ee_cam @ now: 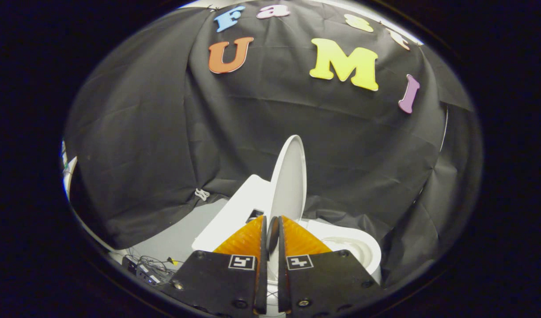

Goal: Open the toilet lid.

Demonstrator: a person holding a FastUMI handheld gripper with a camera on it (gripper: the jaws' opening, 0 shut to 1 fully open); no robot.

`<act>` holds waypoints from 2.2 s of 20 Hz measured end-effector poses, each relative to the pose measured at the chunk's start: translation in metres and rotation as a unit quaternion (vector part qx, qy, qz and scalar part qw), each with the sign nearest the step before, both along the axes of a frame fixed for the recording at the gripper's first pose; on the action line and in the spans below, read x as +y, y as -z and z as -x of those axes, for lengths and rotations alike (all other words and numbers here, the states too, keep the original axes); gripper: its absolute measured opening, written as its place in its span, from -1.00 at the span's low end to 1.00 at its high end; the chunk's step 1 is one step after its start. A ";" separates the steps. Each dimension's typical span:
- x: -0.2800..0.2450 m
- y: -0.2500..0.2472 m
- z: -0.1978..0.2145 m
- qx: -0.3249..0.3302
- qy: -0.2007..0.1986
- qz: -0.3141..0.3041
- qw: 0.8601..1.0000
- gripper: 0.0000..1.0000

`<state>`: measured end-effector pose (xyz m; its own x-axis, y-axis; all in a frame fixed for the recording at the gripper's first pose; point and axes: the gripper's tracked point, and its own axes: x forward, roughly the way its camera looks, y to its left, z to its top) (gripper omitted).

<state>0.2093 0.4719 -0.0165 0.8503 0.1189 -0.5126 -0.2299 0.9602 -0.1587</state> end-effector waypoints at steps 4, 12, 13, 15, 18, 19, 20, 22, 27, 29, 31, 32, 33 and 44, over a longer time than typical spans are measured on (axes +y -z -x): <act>0.004 0.003 0.000 -0.003 -0.001 0.005 1.000 -0.75; -0.009 -0.002 0.000 -0.010 0.004 -0.005 1.000 -0.72; -0.011 -0.002 0.000 -0.010 0.005 -0.014 1.000 -0.71; -0.015 -0.003 0.002 -0.013 0.001 -0.033 0.999 -0.61; -0.022 -0.012 0.009 -0.023 -0.009 -0.059 0.998 -0.36; -0.025 -0.017 0.012 -0.028 -0.013 -0.065 0.997 -0.23; -0.028 -0.021 0.016 -0.033 -0.018 -0.072 0.997 -0.10; -0.039 -0.024 0.023 -0.045 -0.022 -0.078 0.996 0.28; -0.067 -0.037 0.041 -0.077 -0.035 -0.089 0.992 0.92; -0.082 -0.048 0.049 -0.092 -0.025 -0.096 0.991 1.00; -0.100 -0.063 0.055 -0.110 -0.017 -0.111 0.988 1.00; -0.108 -0.067 0.058 -0.115 -0.015 -0.119 0.986 1.00; -0.118 -0.071 0.063 -0.118 -0.012 -0.124 0.985 1.00; -0.285 -0.077 0.134 -0.172 0.062 -0.107 0.977 1.00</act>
<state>0.0757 0.1868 0.0605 0.9825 0.0774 -0.1693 -0.0784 0.9969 0.0008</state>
